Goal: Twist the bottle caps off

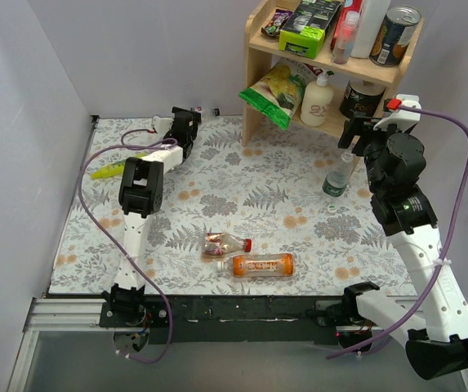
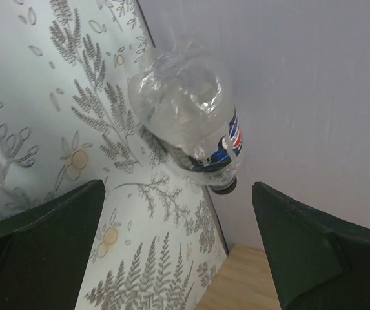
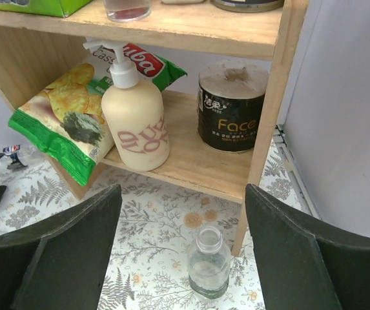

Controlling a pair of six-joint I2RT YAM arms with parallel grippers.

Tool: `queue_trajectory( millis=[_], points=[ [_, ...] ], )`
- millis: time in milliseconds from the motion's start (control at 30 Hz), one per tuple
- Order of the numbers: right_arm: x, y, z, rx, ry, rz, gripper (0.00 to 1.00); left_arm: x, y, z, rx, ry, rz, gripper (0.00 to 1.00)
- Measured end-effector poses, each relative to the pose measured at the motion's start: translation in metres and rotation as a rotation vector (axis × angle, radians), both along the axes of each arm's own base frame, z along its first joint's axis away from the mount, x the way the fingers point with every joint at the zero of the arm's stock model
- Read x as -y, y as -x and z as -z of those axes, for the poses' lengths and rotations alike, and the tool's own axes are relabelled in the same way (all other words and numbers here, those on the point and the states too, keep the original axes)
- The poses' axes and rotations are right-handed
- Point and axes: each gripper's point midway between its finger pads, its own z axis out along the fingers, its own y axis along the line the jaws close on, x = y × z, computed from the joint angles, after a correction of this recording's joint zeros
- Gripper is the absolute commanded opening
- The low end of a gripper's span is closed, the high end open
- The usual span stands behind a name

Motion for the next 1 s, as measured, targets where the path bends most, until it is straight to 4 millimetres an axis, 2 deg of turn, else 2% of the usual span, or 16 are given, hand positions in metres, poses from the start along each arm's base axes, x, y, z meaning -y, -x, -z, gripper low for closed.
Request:
queue_trajectory(
  millis=[233, 467, 567, 600, 733, 867, 1000],
  points=[
    [-0.003, 0.006, -0.007, 0.021, 0.000, -0.029, 0.83, -0.002, -0.030, 0.000, 0.069, 0.005, -0.050, 0.98],
    [-0.003, 0.007, -0.007, 0.021, 0.015, -0.034, 0.83, -0.003, -0.052, 0.000, 0.132, 0.016, -0.080, 0.91],
    [-0.003, 0.007, -0.008, 0.023, 0.016, -0.034, 0.82, -0.004, -0.057, -0.001, 0.151, 0.019, -0.089, 0.84],
    [-0.003, 0.008, -0.008, 0.024, 0.017, -0.034, 0.82, -0.004, -0.059, -0.001, 0.161, 0.022, -0.090, 0.75],
    [-0.002, 0.008, -0.009, 0.026, 0.027, -0.031, 0.82, -0.005, -0.062, 0.005, 0.178, 0.027, -0.097, 0.53],
    [0.000, 0.008, -0.009, 0.026, 0.039, -0.025, 0.82, -0.005, -0.058, 0.014, 0.201, 0.039, -0.098, 0.45],
    [0.000, 0.008, -0.009, 0.025, 0.042, -0.023, 0.82, -0.007, -0.044, 0.016, 0.232, 0.058, -0.093, 0.41]
  ],
)
